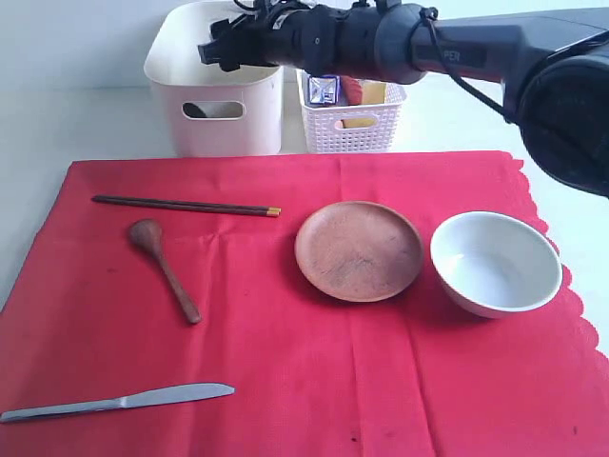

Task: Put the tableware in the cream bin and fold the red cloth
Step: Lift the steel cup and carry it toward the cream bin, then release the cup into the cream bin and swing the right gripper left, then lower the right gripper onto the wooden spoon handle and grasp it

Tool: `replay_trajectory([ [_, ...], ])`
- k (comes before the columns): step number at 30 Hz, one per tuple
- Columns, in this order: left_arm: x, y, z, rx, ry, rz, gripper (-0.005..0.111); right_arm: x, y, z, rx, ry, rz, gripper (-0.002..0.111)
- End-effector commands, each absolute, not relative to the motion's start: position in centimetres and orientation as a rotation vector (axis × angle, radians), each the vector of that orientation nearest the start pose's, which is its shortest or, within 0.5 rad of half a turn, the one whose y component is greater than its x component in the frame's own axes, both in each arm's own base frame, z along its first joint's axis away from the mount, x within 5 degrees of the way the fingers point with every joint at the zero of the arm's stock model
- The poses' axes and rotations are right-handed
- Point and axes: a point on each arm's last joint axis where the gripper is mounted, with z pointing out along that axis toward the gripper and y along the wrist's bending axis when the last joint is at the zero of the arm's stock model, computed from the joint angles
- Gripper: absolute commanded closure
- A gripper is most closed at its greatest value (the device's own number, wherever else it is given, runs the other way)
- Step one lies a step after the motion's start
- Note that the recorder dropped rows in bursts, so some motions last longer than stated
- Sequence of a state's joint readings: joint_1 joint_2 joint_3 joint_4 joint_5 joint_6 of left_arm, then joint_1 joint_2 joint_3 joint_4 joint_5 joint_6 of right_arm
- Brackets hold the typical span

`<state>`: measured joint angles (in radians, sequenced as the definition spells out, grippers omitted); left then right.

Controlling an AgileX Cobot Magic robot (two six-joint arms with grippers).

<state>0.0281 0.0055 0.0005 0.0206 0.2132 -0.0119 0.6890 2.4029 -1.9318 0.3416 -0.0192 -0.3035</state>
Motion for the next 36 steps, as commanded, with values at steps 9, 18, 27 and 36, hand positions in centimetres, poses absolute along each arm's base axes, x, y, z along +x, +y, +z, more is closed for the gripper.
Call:
replay_trajectory([
  [9, 5.6, 0.2, 19.4, -0.02, 1.694, 0.033, 0.107, 37.6, 32.2, 33.3, -0.829, 1.9, 0.519, 0.058],
  [18, 5.6, 0.2, 19.4, -0.02, 1.694, 0.033, 0.107, 30.2, 34.0, 36.1, -1.196, 1.952, 0.547, 0.108],
  [27, 5.6, 0.2, 19.4, -0.02, 1.694, 0.033, 0.107, 25.2, 38.1, 30.4, -1.43, 2.037, 0.556, 0.108],
  [36, 5.6, 0.2, 19.4, -0.02, 1.694, 0.033, 0.107, 22.7, 41.9, 21.1, -1.572, 2.198, 0.341, 0.108],
])
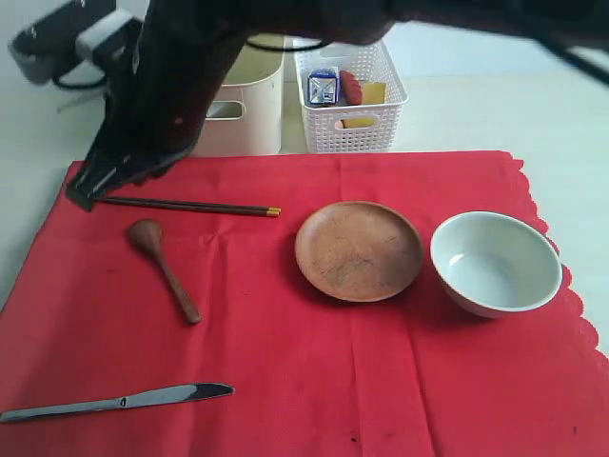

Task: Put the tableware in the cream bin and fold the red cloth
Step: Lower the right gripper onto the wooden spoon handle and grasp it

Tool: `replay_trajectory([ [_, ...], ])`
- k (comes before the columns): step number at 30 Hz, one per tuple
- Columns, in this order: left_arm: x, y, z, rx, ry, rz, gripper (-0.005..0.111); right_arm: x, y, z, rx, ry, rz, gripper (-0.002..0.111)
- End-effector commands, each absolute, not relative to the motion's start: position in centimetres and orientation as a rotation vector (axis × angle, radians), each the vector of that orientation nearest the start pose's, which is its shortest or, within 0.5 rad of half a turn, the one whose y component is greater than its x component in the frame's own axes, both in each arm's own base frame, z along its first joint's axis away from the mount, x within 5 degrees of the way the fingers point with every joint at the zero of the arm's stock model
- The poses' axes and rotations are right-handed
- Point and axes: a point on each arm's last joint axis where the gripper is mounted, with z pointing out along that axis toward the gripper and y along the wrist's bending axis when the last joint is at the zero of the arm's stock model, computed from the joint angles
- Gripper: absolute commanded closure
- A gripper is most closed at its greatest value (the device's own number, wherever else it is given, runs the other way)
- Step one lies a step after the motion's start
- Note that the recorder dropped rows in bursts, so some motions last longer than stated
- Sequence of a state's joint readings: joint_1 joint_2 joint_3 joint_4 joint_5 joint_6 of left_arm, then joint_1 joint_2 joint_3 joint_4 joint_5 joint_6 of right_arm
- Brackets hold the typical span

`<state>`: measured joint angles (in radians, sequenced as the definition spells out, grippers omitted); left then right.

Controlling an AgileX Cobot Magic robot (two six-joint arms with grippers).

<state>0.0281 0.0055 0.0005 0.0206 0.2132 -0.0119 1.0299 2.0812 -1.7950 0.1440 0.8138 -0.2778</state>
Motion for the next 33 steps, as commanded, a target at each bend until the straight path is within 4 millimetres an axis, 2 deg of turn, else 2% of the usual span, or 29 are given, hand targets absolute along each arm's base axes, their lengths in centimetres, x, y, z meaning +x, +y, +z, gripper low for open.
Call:
replay_trajectory([
  [1, 5.6, 0.2, 19.4, -0.02, 1.694, 0.033, 0.107, 22.5, 42.2, 20.3, -1.577, 2.209, 0.33, 0.108],
  [4, 5.6, 0.2, 19.4, -0.02, 1.694, 0.033, 0.107, 22.1, 43.1, 17.8, -1.565, 2.256, 0.327, 0.107],
  [8, 5.6, 0.2, 19.4, -0.02, 1.694, 0.033, 0.107, 22.3, 43.7, 15.0, -1.559, 2.272, 0.319, 0.093],
  [13, 5.6, 0.2, 19.4, -0.02, 1.694, 0.033, 0.107, 22.6, 44.0, 13.0, -1.531, 2.304, 0.303, 0.066],
  [17, 5.6, 0.2, 19.4, -0.02, 1.694, 0.033, 0.107, 22.8, 44.1, 11.8, -1.563, 2.27, 0.279, 0.059],
  [22, 5.6, 0.2, 19.4, -0.02, 1.694, 0.033, 0.107, 23.2, 44.2, 10.2, -1.582, 2.251, 0.24, 0.059],
  [26, 5.6, 0.2, 19.4, -0.02, 1.694, 0.033, 0.107, 23.3, 44.1, 9.9, -1.598, 2.238, 0.216, 0.066],
  [29, 5.6, 0.2, 19.4, -0.02, 1.694, 0.033, 0.107, 23.3, 44.1, 9.9, -1.602, 2.232, 0.209, 0.081],
  [30, 5.6, 0.2, 19.4, -0.02, 1.694, 0.033, 0.107, 23.4, 44.0, 9.8, -1.616, 2.219, 0.186, 0.091],
  [32, 5.6, 0.2, 19.4, -0.02, 1.694, 0.033, 0.107, 23.5, 43.9, 9.8, -1.634, 2.208, 0.157, 0.103],
  [33, 5.6, 0.2, 19.4, -0.02, 1.694, 0.033, 0.107, 23.5, 43.9, 9.8, -1.635, 2.207, 0.153, 0.107],
])
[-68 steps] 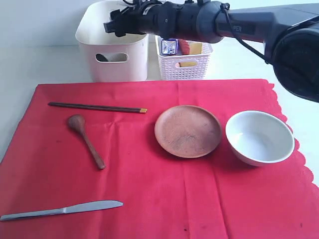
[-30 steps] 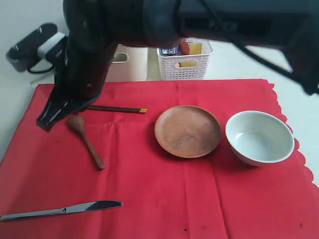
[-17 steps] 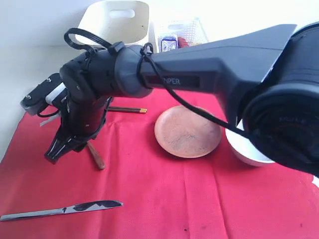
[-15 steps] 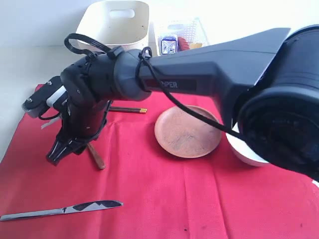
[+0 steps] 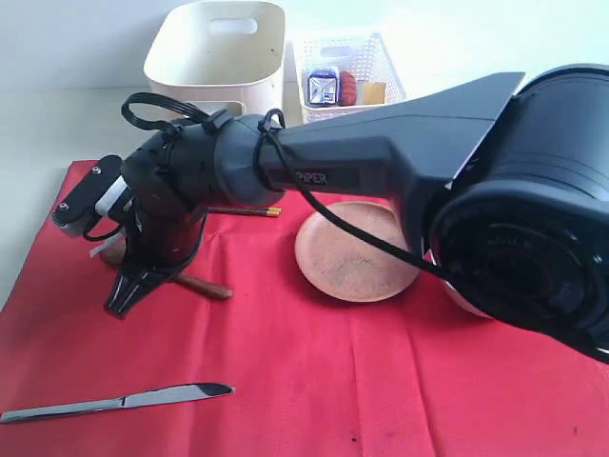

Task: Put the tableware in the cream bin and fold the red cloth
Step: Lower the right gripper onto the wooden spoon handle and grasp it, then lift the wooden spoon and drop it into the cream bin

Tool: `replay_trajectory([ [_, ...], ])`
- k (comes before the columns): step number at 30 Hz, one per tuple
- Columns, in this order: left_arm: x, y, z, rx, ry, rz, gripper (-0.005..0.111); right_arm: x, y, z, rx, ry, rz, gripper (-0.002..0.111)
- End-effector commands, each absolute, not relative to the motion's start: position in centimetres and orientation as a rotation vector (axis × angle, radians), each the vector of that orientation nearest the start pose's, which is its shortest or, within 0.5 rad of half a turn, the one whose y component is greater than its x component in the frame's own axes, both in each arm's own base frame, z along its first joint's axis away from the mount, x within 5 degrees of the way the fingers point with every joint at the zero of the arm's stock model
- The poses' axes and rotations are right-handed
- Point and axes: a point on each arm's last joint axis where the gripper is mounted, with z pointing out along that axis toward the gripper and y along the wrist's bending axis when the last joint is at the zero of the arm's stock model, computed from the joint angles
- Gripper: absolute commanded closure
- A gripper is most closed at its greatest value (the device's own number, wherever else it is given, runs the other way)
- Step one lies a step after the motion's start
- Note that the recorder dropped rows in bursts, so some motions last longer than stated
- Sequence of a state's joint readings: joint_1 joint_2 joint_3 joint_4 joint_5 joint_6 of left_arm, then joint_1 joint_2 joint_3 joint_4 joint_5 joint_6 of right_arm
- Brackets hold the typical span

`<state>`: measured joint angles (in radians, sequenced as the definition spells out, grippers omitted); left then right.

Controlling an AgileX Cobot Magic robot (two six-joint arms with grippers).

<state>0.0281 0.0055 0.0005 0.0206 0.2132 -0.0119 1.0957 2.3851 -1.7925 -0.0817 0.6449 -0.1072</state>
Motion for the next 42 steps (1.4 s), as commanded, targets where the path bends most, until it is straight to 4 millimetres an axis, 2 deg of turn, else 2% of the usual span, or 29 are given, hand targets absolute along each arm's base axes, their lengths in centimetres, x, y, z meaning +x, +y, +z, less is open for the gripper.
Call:
replay_trajectory([
  [1, 5.6, 0.2, 19.4, -0.02, 1.694, 0.033, 0.107, 23.5, 43.9, 9.8, -1.635, 2.207, 0.153, 0.108],
  [4, 5.6, 0.2, 19.4, -0.02, 1.694, 0.033, 0.107, 23.6, 43.9, 10.4, -1.64, 2.185, 0.148, 0.108],
  [14, 5.6, 0.2, 19.4, -0.02, 1.694, 0.033, 0.107, 23.7, 43.7, 15.9, -1.591, 2.085, 0.172, 0.108],
  [18, 5.6, 0.2, 19.4, -0.02, 1.694, 0.033, 0.107, 24.5, 42.8, 19.6, -1.541, 2.022, 0.163, 0.108],
  [21, 5.6, 0.2, 19.4, -0.02, 1.694, 0.033, 0.107, 25.6, 41.7, 21.9, -1.471, 2.012, 0.183, 0.108],
  [25, 5.6, 0.2, 19.4, -0.02, 1.694, 0.033, 0.107, 28.0, 40.7, 22.8, -1.377, 1.983, 0.205, 0.108],
  [28, 5.6, 0.2, 19.4, -0.02, 1.694, 0.033, 0.107, 31.7, 39.1, 24.5, -1.143, 1.978, 0.283, 0.108],
  [33, 5.6, 0.2, 19.4, -0.02, 1.694, 0.033, 0.107, 34.5, 38.3, 26.4, -0.89, 1.903, 0.481, 0.108],
  [38, 5.6, 0.2, 19.4, -0.02, 1.694, 0.033, 0.107, 36.9, 38.0, 26.7, -0.743, 1.722, 0.547, 0.108],
  [42, 5.6, 0.2, 19.4, -0.02, 1.694, 0.033, 0.107, 38.3, 38.2, 25.9, -0.662, 1.581, 0.58, 0.108],
])
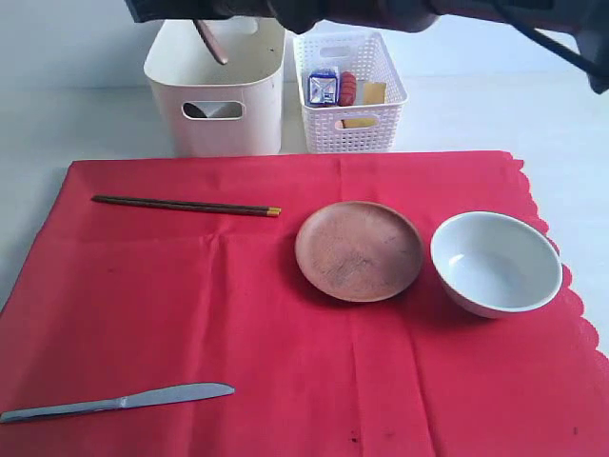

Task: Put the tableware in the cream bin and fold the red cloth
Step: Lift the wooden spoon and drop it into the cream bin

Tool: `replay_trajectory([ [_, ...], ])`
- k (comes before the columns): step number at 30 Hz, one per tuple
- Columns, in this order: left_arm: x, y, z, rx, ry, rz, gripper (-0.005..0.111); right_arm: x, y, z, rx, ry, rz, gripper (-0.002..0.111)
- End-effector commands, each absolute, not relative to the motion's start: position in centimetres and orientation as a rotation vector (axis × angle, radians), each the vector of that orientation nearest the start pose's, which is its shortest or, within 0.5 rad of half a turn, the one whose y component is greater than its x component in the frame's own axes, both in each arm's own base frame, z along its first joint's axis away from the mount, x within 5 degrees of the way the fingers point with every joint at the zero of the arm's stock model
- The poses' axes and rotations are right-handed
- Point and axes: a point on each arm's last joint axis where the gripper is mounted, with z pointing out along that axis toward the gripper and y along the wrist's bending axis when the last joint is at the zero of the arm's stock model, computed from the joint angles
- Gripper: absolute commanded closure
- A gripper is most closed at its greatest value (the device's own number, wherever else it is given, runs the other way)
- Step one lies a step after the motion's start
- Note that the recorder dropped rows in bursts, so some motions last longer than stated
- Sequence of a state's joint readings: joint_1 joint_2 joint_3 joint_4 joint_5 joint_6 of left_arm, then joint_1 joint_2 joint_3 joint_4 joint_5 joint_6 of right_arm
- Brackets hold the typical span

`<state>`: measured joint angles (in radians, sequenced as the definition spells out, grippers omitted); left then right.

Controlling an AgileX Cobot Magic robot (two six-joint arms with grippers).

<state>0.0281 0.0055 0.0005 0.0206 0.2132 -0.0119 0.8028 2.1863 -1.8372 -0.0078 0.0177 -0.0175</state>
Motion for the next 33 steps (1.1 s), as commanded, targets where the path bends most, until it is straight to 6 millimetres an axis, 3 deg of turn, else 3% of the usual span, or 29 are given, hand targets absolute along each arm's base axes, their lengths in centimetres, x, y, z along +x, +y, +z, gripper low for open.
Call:
replay_trajectory([
  [1, 5.6, 0.2, 19.4, -0.02, 1.694, 0.033, 0.107, 38.5, 38.3, 25.6, -0.644, 1.547, 0.588, 0.108],
  [9, 5.6, 0.2, 19.4, -0.02, 1.694, 0.033, 0.107, 40.1, 38.6, 20.4, -0.484, 1.505, 0.603, 0.108],
  [16, 5.6, 0.2, 19.4, -0.02, 1.694, 0.033, 0.107, 41.2, 37.6, 18.2, -0.352, 1.549, 0.477, 0.106],
  [27, 5.6, 0.2, 19.4, -0.02, 1.694, 0.033, 0.107, 41.2, 37.6, 17.7, -0.433, 1.56, 0.403, 0.063],
  [33, 5.6, 0.2, 19.4, -0.02, 1.694, 0.033, 0.107, 41.2, 37.6, 18.1, -0.431, 1.553, 0.404, 0.048],
])
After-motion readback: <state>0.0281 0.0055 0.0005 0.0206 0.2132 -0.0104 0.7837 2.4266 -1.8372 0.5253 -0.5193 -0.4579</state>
